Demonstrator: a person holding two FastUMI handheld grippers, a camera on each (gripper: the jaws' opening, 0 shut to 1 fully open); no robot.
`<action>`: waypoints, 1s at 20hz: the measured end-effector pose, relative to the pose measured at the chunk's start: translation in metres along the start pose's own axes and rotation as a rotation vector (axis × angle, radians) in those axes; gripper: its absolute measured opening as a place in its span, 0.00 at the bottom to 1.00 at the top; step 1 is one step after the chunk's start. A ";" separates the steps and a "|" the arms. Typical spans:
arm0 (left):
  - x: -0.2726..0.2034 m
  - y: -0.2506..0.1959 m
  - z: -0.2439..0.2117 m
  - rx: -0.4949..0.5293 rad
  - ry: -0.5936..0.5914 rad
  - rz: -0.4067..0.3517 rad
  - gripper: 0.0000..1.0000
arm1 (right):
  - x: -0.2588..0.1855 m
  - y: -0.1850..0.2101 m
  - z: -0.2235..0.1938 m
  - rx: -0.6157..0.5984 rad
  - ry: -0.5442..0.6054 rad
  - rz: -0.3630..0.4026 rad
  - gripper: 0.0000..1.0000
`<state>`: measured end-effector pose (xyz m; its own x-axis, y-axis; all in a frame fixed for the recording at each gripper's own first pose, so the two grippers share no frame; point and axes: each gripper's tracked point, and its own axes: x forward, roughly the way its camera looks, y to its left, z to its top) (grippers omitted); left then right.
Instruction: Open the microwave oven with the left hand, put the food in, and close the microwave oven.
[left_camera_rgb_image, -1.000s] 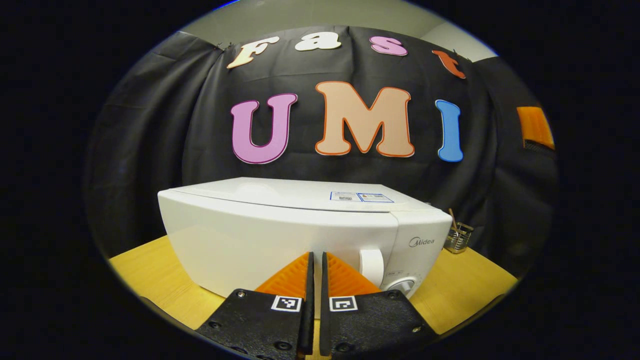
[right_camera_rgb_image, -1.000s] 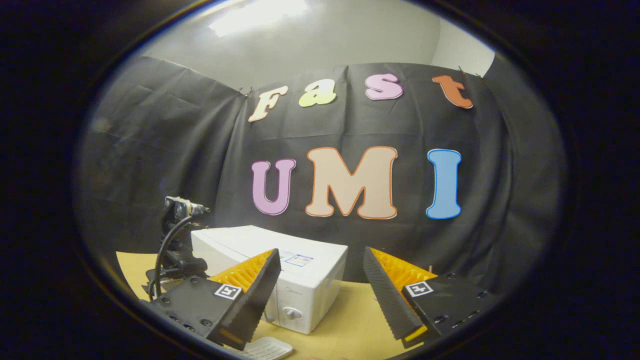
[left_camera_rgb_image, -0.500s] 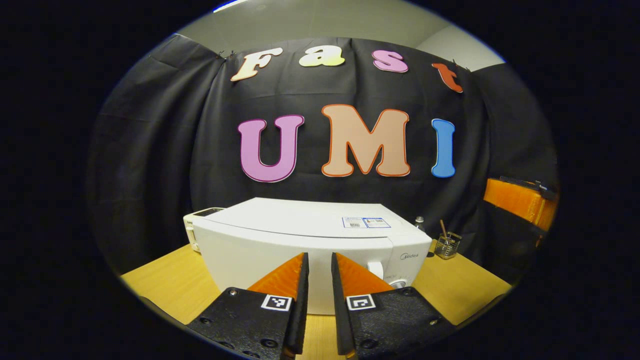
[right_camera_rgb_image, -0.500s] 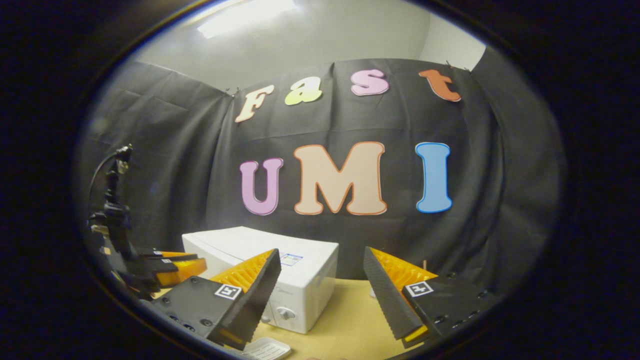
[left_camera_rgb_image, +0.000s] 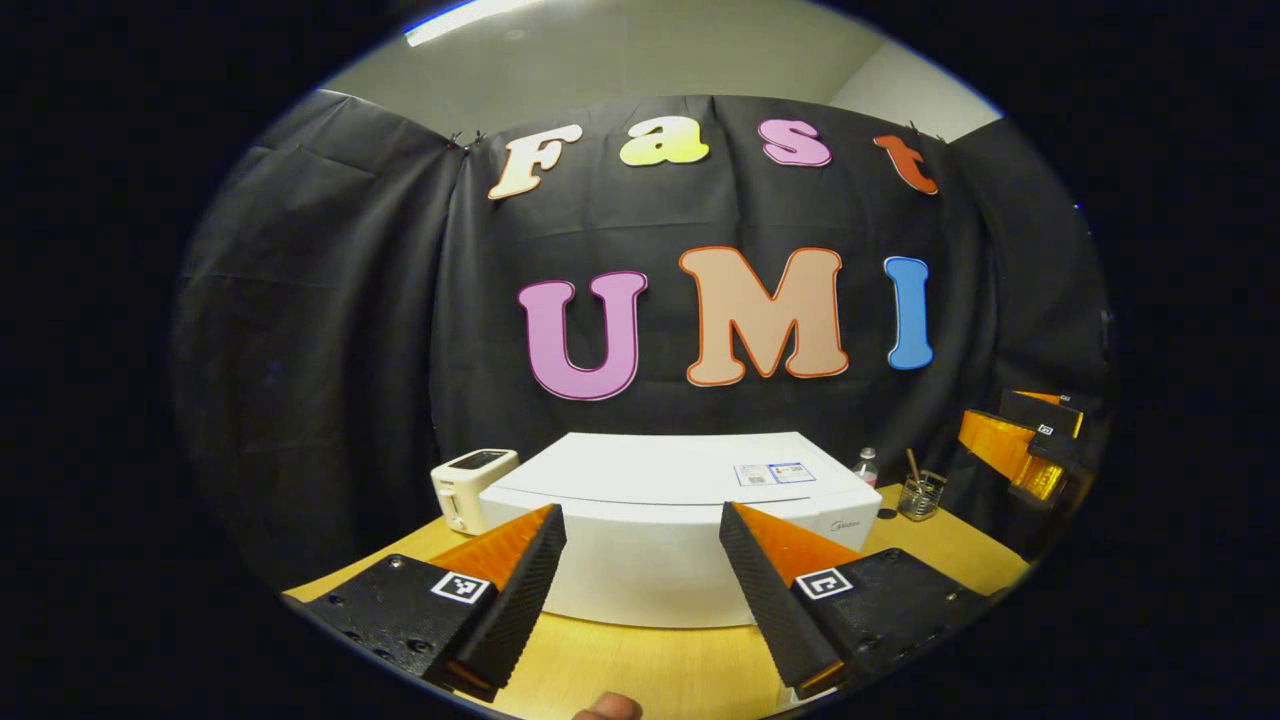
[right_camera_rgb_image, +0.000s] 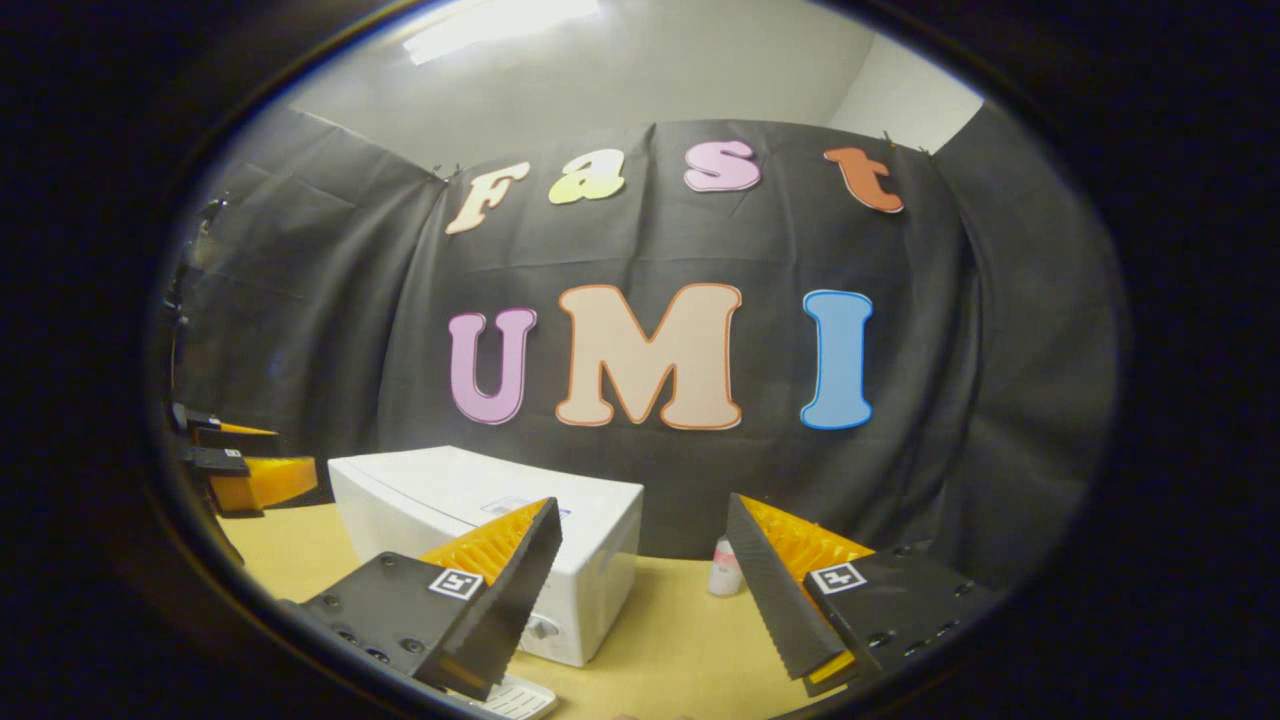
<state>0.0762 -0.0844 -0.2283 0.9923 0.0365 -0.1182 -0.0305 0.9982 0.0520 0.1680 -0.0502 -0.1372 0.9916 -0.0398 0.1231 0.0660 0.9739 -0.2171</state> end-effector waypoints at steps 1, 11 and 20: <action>-0.004 0.006 0.005 0.013 -0.014 0.018 0.95 | 0.001 0.002 -0.001 0.004 0.005 0.008 0.96; -0.014 0.033 0.004 0.026 -0.026 0.093 0.97 | 0.000 0.006 0.000 0.015 0.007 0.016 0.96; -0.011 0.036 0.003 0.031 -0.027 0.114 0.98 | 0.001 0.006 -0.003 0.018 0.014 0.022 0.96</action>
<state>0.0647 -0.0494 -0.2220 0.9856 0.1477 -0.0827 -0.1398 0.9857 0.0944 0.1699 -0.0446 -0.1412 0.9943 -0.0211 0.1049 0.0421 0.9784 -0.2023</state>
